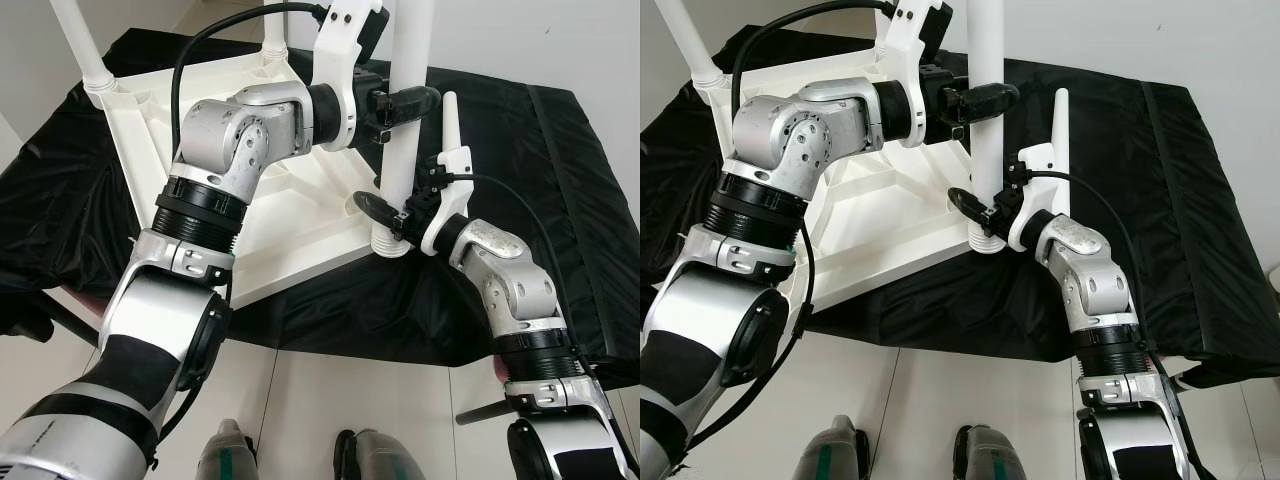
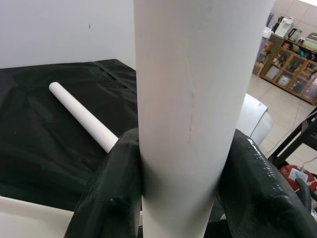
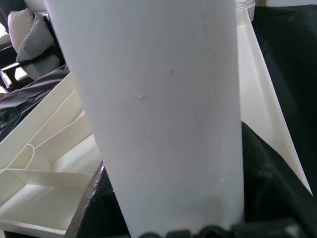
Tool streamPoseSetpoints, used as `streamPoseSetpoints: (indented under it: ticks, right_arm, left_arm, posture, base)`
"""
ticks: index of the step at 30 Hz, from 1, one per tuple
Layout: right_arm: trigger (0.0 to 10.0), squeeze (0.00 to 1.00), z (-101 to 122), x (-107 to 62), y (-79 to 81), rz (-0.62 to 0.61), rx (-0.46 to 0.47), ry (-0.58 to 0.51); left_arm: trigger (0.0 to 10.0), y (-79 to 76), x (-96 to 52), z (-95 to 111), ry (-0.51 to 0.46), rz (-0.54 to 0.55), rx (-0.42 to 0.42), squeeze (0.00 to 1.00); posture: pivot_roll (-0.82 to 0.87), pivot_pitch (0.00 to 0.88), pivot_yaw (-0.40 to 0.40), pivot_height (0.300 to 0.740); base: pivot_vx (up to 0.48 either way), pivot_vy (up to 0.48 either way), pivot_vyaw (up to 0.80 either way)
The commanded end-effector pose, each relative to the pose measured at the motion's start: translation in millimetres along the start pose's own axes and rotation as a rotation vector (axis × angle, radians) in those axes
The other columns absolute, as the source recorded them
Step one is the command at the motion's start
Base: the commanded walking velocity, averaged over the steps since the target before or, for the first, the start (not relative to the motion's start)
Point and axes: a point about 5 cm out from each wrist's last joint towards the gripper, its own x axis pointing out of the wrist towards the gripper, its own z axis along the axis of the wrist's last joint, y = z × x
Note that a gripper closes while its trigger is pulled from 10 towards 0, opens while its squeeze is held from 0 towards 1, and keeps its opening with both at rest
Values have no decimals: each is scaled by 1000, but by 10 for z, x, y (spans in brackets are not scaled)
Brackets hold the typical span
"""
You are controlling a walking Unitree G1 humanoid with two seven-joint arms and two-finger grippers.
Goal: Building children table
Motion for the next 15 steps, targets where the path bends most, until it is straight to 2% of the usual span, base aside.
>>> streamPoseSetpoints:
  ticks: [1, 2, 3, 4, 5, 14, 15]
  right_arm:
    - [0, 0, 95, -15, -37, -15, -7, -28]
    - [0, 0, 95, -15, -38, -17, -7, -28]
    - [6039, 0, 93, -15, -38, -21, -12, -26]
    - [6039, 0, 93, -15, -38, -21, -12, -26]
    - [10000, 0, 91, -14, -40, -24, -13, -25]
    - [10000, 0, 80, -2, -53, -51, -7, -23]
    - [10000, 0, 81, -2, -59, -64, -3, -29]
  left_arm:
    - [10000, -77, 36, -19, 16, -45, 10, 0]
    - [10000, -83, 35, -18, 14, -50, 9, 0]
    - [10000, -87, 34, -19, 13, -54, 7, 125]
    - [10000, -87, 34, -19, 13, -54, 7, 125]
    - [10000, -97, 31, -21, 6, -65, -1, 1000]
    - [10000, -125, 11, -4, -15, -84, -12, 1000]
    - [10000, -104, 9, 9, -21, -66, -42, 0]
  posture:
    - [-60, 48, -10, 740]
    - [-60, 48, -10, 740]
    - [-60, 50, -8, 740]
    - [-60, 50, -8, 740]
    - [-60, 50, -8, 740]
    - [-58, 53, -4, 740]
    - [-58, 54, -3, 740]
  base:
    - [0, 0, 0]
    - [0, 0, 0]
    - [0, 0, 0]
    - [0, 0, 0]
    - [0, 0, 0]
    - [0, 0, 0]
    - [0, 0, 0]
